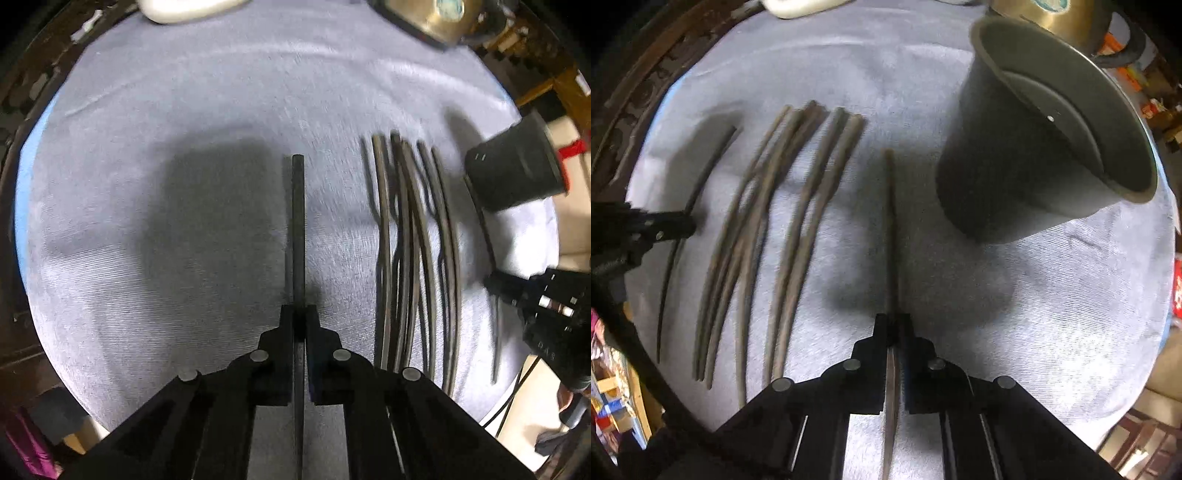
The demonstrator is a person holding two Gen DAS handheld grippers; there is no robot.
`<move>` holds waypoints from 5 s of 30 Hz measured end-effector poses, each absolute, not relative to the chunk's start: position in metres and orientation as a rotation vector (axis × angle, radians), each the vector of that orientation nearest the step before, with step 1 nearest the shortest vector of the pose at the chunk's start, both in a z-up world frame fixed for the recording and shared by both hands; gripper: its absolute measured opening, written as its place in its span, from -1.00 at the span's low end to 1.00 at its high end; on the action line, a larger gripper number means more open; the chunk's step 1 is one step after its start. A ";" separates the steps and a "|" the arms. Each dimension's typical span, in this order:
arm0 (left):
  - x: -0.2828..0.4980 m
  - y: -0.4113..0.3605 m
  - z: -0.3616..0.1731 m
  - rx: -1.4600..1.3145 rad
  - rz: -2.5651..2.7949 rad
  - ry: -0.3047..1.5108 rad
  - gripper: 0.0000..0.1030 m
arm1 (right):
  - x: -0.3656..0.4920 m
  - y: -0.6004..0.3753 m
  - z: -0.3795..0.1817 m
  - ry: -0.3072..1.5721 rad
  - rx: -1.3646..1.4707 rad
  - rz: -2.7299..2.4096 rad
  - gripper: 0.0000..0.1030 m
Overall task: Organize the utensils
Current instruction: 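Lift the held chopsticks upright with both tools and carry them over the grey cup, then lower the chopsticks into the grey cup and open both tools, then move both tools back down over the remaining chopsticks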
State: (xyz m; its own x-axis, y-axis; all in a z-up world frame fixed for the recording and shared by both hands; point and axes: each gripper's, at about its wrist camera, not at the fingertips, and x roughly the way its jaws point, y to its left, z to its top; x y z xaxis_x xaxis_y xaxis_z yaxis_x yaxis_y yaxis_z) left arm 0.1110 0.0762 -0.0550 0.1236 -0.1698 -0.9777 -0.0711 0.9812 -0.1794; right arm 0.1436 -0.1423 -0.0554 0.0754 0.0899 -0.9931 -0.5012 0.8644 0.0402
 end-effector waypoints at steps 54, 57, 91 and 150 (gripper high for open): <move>0.021 0.033 0.134 -0.406 -0.171 0.404 -0.87 | 0.009 -0.266 0.116 0.281 0.155 0.282 -0.88; 0.043 0.012 0.149 -0.397 -0.225 0.391 -0.87 | 0.032 -0.262 0.129 0.268 0.138 0.290 -0.88; 0.153 -0.068 0.056 -0.297 -0.234 0.721 -0.87 | 0.155 -0.236 0.023 0.667 0.070 0.326 -0.85; 0.012 0.054 -0.057 -0.259 0.108 1.074 0.46 | 0.039 -0.203 -0.066 1.005 0.146 0.384 0.48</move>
